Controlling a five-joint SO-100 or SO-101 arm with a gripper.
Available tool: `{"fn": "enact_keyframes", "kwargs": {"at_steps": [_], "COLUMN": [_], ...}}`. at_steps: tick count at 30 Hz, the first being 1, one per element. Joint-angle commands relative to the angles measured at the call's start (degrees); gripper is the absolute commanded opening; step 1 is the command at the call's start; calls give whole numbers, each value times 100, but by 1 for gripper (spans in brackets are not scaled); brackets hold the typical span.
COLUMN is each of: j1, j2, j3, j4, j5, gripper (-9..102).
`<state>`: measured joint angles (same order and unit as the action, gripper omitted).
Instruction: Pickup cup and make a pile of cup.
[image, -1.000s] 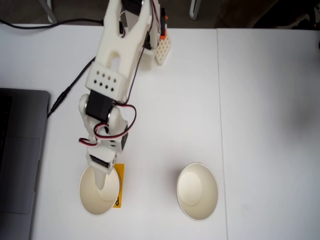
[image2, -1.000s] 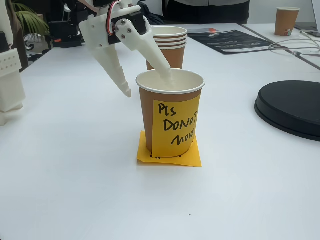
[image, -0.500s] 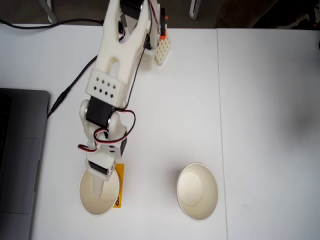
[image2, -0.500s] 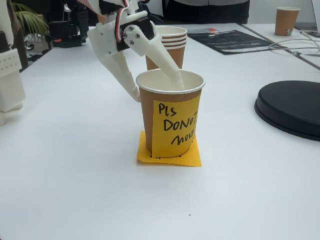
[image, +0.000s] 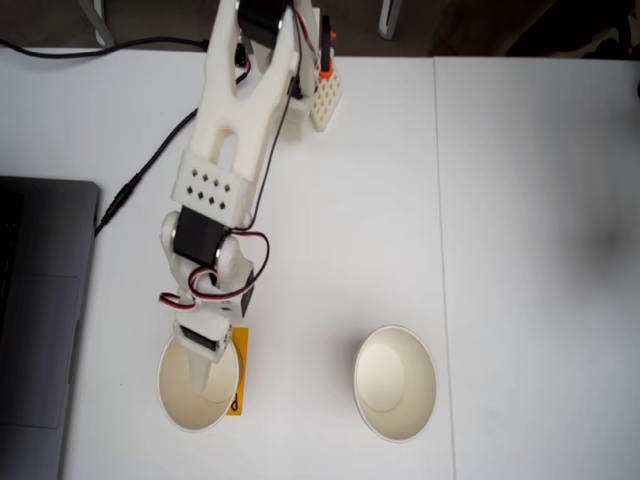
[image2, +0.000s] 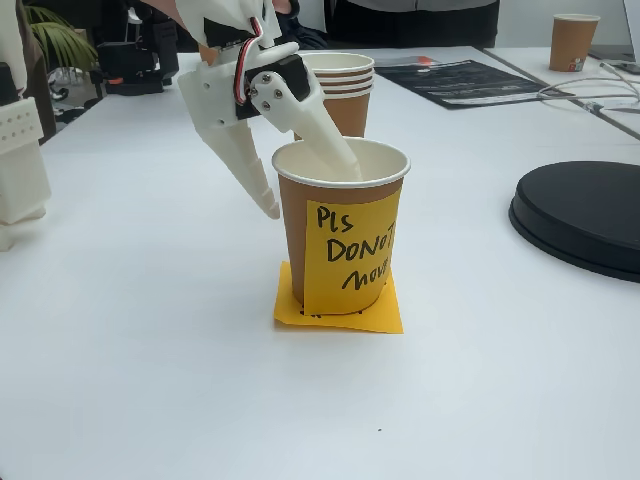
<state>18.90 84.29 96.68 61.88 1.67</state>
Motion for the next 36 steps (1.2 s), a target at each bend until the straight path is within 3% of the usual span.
{"fn": "enact_keyframes", "kwargs": {"at_steps": [1, 12, 23, 36], "j1": [0, 53, 44, 53], "j2": [79, 9, 9, 26], "j3": [-501, -501, -475, -439], "j4": [-105, -114, -123, -123], "j5": [-44, 0, -35, -35], "gripper": [30, 26, -9, -7]}}
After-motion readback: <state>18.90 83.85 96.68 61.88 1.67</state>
